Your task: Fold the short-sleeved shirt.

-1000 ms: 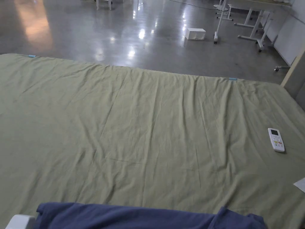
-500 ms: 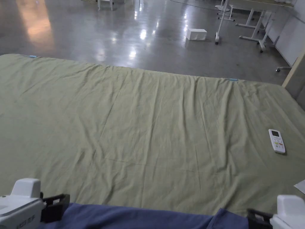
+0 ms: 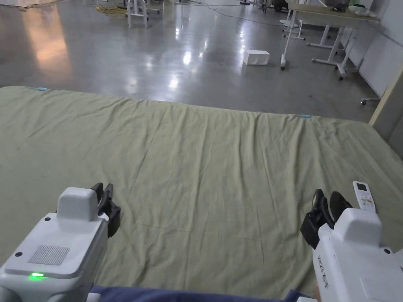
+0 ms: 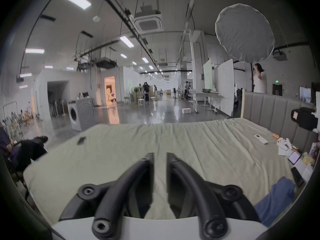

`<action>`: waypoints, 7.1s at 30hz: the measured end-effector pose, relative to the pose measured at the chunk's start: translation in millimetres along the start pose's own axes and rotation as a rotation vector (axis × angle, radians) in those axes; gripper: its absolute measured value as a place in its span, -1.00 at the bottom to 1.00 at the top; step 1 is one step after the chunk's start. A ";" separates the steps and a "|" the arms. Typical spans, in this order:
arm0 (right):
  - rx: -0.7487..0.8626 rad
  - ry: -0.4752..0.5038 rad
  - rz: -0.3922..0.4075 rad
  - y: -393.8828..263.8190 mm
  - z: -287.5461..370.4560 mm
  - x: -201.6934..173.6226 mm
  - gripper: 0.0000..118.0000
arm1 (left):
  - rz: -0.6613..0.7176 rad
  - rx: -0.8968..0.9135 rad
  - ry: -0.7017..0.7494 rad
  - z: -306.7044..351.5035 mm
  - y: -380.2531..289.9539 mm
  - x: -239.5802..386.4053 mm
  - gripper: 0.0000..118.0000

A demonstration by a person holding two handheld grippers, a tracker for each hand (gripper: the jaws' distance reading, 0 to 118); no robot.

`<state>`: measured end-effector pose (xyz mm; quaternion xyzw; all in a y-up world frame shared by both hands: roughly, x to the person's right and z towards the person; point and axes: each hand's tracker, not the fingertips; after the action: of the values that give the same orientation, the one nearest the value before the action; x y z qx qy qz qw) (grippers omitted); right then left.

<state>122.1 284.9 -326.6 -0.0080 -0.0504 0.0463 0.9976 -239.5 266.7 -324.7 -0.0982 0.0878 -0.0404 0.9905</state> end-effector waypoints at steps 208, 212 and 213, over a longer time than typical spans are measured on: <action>-0.285 0.111 0.107 -55.0 -4.4 -25.8 -1.00 | 0.794 -0.823 -0.812 -43.0 -162.8 -150.5 -0.80; -0.281 0.118 0.109 -54.7 -5.8 -27.2 -1.00 | 0.630 -0.812 -0.685 -39.7 -116.4 -179.5 -0.80; -0.281 0.120 0.109 -54.9 -6.3 -27.6 -1.00 | 0.601 -0.825 -0.641 -39.1 -106.8 -184.1 -0.80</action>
<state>100.4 227.6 -334.6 -0.1529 0.0038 0.0920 0.9839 -434.0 172.9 -310.4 -0.4527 -0.1826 0.3103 0.8157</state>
